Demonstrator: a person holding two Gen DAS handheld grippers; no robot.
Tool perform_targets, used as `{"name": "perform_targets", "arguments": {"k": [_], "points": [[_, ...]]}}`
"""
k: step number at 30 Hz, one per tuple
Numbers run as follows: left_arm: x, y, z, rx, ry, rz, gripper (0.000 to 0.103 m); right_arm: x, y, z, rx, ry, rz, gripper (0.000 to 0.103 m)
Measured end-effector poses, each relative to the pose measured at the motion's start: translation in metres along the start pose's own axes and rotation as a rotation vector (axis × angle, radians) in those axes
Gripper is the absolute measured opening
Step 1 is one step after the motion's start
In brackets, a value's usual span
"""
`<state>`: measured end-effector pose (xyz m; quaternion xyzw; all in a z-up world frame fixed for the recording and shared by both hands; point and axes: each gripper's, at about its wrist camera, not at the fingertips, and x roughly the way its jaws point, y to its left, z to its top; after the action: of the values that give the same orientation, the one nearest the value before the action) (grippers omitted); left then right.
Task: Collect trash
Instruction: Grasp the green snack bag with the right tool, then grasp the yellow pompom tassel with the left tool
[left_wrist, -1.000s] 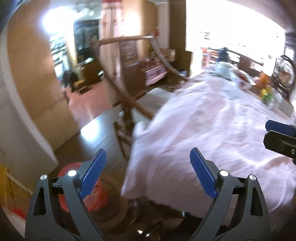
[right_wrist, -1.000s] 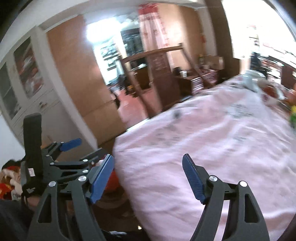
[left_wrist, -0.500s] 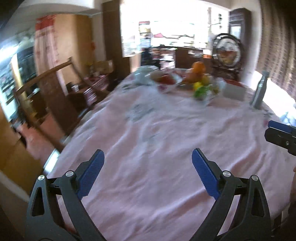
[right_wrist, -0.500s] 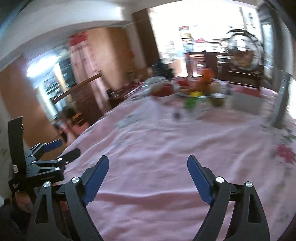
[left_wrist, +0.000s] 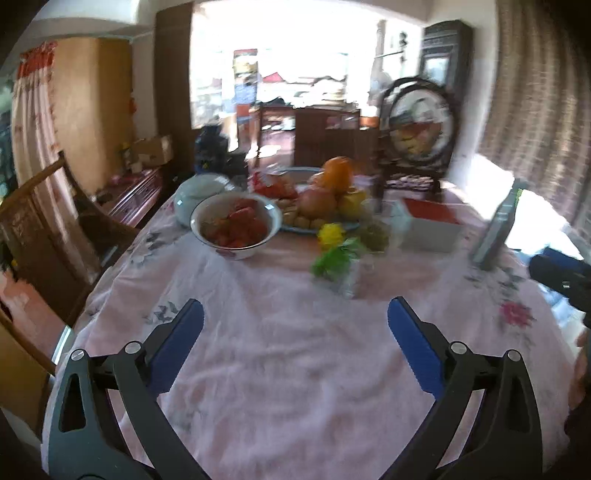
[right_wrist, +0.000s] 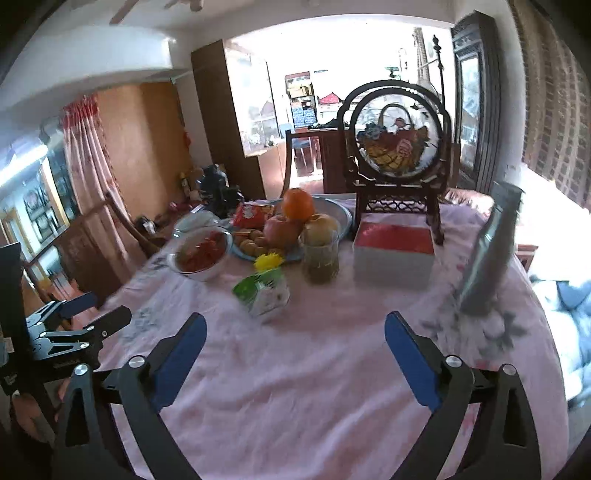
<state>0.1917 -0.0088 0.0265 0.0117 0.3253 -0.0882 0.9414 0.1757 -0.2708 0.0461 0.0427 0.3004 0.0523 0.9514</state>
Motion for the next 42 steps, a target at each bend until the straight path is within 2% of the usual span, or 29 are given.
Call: {"name": "perform_targets", "arguments": {"k": [4,7,9,12,16,23,25,29,42], "points": [[0.058,0.030,-0.009,-0.128,0.106,0.005,0.096,0.076,0.016,0.004,-0.049,0.084,-0.001,0.097],[0.087,0.041,-0.024,-0.164,0.162,-0.007,0.096,0.134,0.036,-0.003,-0.111,0.152,-0.018,0.097],[0.096,0.043,-0.031,-0.143,0.192,0.006,0.096,0.159,0.050,-0.008,-0.151,0.184,-0.031,0.097],[0.098,0.051,-0.033,-0.152,0.186,0.024,0.096,0.201,0.072,-0.015,-0.260,0.216,-0.083,0.097],[0.102,0.059,-0.034,-0.178,0.200,0.019,0.096,0.231,0.086,-0.017,-0.327,0.243,-0.110,0.097],[0.112,0.061,-0.036,-0.177,0.223,0.041,0.096,0.250,0.090,-0.010,-0.341,0.249,-0.150,0.096],[0.112,0.062,-0.036,-0.180,0.220,0.042,0.096,0.254,0.089,-0.010,-0.337,0.258,-0.157,0.092],[0.111,0.062,-0.036,-0.176,0.216,0.043,0.096,0.260,0.086,-0.011,-0.337,0.261,-0.165,0.075],[0.111,0.057,-0.037,-0.155,0.212,0.045,0.096,0.232,0.090,-0.014,-0.353,0.215,-0.160,0.075]]}}
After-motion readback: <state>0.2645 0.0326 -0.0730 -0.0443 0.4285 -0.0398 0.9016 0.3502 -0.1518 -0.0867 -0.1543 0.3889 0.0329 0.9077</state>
